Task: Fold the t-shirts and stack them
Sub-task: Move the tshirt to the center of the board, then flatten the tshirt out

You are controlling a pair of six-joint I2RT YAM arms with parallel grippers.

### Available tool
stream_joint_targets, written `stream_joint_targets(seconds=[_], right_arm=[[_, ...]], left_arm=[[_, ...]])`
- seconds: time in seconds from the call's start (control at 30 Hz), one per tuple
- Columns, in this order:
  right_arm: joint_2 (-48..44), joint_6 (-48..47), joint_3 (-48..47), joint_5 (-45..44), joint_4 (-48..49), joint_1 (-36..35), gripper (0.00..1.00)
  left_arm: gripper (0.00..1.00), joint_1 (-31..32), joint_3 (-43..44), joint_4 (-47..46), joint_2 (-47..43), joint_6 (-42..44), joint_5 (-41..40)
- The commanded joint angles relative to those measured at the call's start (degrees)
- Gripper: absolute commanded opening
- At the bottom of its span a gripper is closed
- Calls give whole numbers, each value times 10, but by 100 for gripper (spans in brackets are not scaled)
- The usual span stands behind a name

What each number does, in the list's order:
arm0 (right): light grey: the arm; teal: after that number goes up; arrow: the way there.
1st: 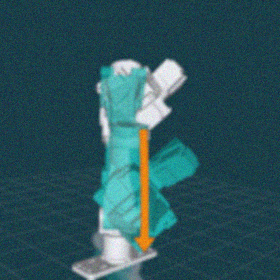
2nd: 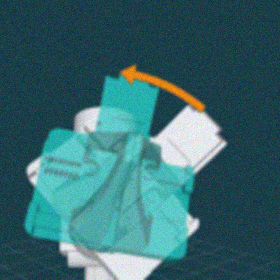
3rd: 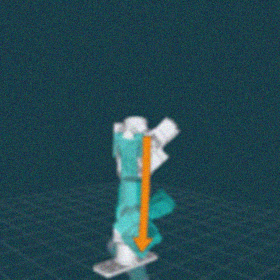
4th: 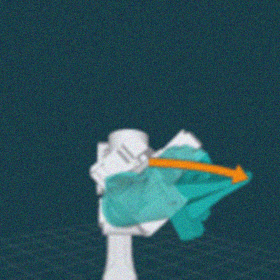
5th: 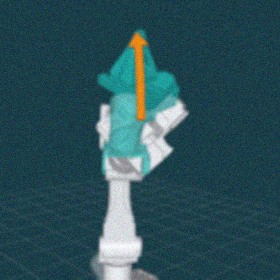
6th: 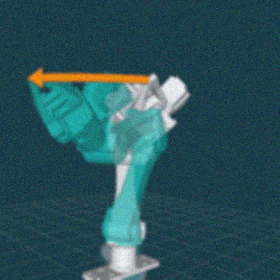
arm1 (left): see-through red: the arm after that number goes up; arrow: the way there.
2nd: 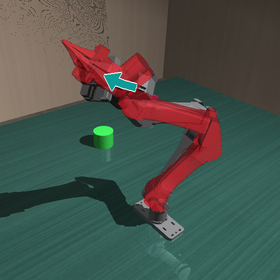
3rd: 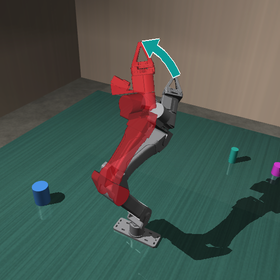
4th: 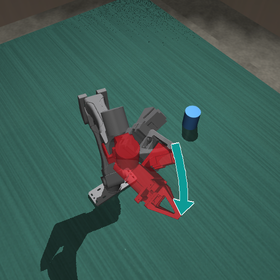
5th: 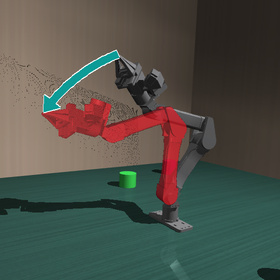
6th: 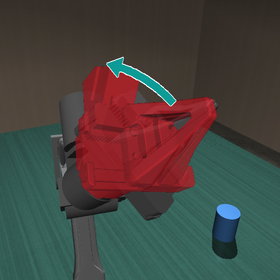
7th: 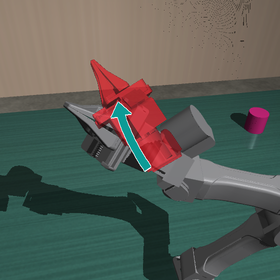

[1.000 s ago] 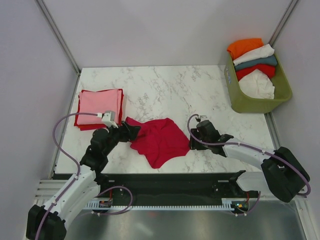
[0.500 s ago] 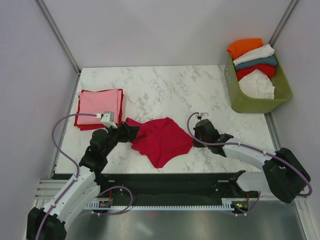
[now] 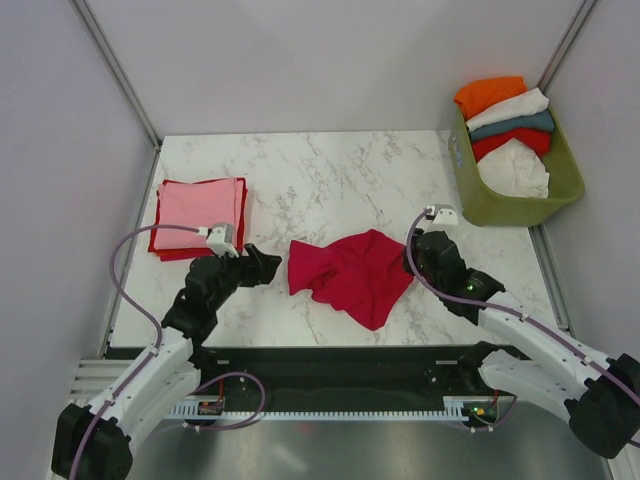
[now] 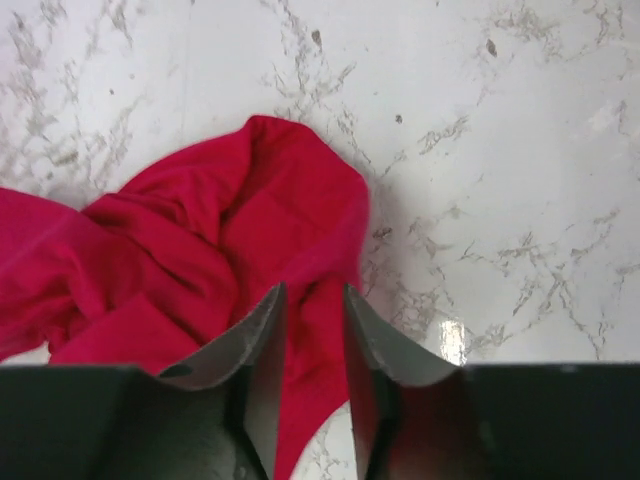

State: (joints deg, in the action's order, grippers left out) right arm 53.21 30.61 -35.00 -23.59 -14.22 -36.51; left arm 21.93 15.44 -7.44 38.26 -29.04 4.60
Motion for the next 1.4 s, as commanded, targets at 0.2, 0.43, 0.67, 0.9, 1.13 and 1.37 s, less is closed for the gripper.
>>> stream_joint_targets(seconds=[0.2, 0.43, 0.67, 0.9, 1.13, 1.37], right_arm=[[7, 28, 43, -19, -24, 1, 71], [-7, 110, 68, -78, -68, 23, 79], [-2, 166, 102, -13, -70, 90, 84], [-8, 185, 139, 36, -29, 111, 38], [36, 189, 150, 59, 16, 113, 28], [86, 204, 151, 53, 42, 116, 32]], left_arm=[[82, 7, 28, -4, 26, 21, 1], [82, 10, 30, -4, 34, 21, 3], [83, 11, 32, -2, 35, 22, 3], [83, 11, 33, -2, 38, 21, 8], [83, 11, 34, -1, 40, 21, 8], [83, 11, 34, 0, 39, 21, 9]])
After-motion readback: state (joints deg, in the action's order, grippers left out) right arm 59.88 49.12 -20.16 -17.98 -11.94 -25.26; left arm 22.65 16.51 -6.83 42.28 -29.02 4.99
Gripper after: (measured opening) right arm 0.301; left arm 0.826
